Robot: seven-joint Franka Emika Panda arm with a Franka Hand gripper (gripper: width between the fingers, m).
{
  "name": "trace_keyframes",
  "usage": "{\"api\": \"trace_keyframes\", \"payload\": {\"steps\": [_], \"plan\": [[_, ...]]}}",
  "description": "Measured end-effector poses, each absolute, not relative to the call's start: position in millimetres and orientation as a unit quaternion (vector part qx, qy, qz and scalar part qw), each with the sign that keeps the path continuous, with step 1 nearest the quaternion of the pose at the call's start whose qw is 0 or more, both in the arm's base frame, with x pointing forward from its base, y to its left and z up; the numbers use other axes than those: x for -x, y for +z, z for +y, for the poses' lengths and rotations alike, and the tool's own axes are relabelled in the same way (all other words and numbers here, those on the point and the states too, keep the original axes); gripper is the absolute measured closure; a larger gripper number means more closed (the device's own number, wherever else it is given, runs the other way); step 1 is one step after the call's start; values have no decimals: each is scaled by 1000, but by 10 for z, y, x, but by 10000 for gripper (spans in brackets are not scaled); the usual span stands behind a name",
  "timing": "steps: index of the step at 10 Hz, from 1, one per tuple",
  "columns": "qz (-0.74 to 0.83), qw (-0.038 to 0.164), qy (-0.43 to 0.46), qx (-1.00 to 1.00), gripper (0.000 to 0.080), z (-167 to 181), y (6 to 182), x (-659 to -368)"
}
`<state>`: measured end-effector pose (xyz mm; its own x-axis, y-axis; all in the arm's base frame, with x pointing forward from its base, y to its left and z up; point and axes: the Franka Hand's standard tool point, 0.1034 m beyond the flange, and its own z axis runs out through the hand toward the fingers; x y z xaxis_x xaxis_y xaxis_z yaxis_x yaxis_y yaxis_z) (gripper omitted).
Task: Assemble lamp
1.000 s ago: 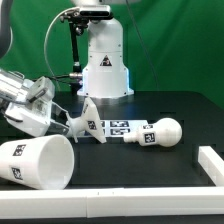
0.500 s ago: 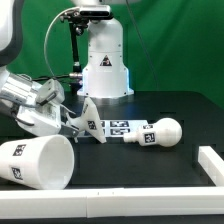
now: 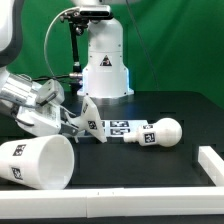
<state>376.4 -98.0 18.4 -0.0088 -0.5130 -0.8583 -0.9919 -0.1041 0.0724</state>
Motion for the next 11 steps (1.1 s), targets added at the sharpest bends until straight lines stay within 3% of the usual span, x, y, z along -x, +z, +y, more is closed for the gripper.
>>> {"api": "trace_keyframes", "payload": {"steps": [5, 9, 11], "plan": [[593, 312, 382, 637, 269, -1044, 257, -3825], [560, 332, 363, 667, 269, -1066, 872, -4155], [583, 296, 299, 695, 269, -1075, 840, -4239]]}}
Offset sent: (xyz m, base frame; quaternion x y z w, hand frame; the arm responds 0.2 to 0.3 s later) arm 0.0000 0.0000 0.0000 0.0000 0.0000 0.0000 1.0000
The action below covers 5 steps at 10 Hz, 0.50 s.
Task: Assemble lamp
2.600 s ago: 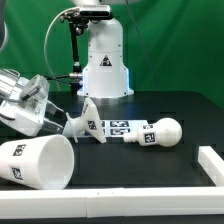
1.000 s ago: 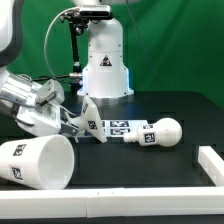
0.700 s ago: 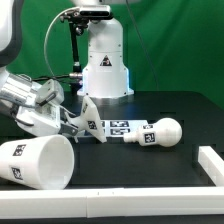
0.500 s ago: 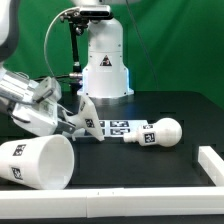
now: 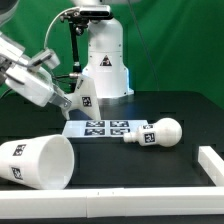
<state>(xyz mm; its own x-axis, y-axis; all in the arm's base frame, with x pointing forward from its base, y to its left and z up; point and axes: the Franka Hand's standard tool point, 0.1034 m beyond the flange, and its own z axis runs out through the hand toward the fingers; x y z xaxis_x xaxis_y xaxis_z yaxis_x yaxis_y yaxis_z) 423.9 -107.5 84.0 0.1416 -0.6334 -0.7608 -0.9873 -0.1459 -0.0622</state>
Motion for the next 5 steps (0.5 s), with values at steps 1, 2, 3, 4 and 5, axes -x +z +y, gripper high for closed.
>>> {"api": "trace_keyframes", "payload": {"steps": [1, 2, 3, 4, 5], "plan": [[586, 283, 273, 709, 269, -1046, 856, -4266], [585, 262, 253, 724, 269, -1025, 893, -4305], [563, 238, 242, 753, 269, -970, 1067, -4427], [557, 210, 213, 775, 269, -877, 1267, -4653], [539, 187, 162, 805, 269, -709, 1429, -4920]]}}
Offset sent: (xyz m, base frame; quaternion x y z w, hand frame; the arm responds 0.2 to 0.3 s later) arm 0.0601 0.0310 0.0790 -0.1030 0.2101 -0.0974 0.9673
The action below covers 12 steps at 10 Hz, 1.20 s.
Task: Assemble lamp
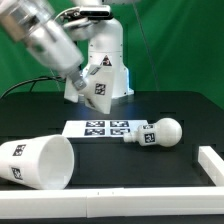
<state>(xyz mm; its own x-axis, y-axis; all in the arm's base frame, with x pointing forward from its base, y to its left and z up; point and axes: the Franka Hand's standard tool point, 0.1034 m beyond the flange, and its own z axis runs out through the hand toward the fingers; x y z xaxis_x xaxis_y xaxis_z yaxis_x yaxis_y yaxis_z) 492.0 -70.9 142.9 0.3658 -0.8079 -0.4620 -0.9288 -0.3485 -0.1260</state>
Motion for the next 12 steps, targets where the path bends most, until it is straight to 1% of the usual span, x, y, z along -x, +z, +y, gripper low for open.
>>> {"api": "trace_keyframes", "payload": {"steps": [1, 2, 3, 5, 7, 8, 9, 10, 11, 12], "plan": [[523, 174, 138, 823, 269, -518, 1487, -5066], [519, 150, 113, 834, 269, -414, 1505, -5171], [521, 142, 73, 839, 269, -371, 1498, -5232], [532, 119, 18, 838, 269, -316, 1472, -5263], [533, 95, -41, 840, 269, -183, 1438, -5328], [501, 69, -63, 861, 269, -85, 1418, -5423], [470, 57, -93, 876, 269, 33, 1363, -5569], [443, 52, -132, 885, 269, 219, 1267, -5675], [431, 49, -147, 889, 269, 413, 1200, -5688], [425, 48, -152, 891, 269, 466, 1179, -5678]]}}
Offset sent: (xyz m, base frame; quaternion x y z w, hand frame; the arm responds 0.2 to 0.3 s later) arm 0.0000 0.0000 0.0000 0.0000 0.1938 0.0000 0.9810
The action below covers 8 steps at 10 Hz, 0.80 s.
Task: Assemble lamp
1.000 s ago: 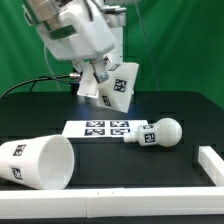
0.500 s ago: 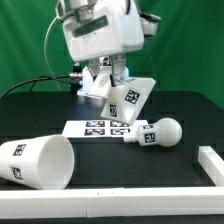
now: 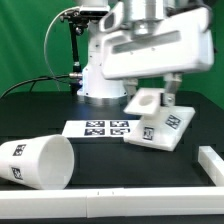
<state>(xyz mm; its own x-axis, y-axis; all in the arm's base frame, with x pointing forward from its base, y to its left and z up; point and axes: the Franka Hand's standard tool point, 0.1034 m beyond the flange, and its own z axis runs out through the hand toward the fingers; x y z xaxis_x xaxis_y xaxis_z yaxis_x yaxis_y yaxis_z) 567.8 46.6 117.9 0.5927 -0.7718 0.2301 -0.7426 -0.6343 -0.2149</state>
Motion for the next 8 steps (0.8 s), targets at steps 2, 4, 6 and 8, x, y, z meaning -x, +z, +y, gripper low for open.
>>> {"api": "trace_keyframes", "payload": {"steps": [2, 4, 6, 8], "plan": [[425, 48, -150, 891, 269, 440, 1171, -5675], [368, 30, -153, 917, 269, 430, 1118, -5710], [281, 12, -167, 945, 269, 504, 1099, -5900], [258, 9, -169, 951, 269, 492, 1080, -5915]]}}
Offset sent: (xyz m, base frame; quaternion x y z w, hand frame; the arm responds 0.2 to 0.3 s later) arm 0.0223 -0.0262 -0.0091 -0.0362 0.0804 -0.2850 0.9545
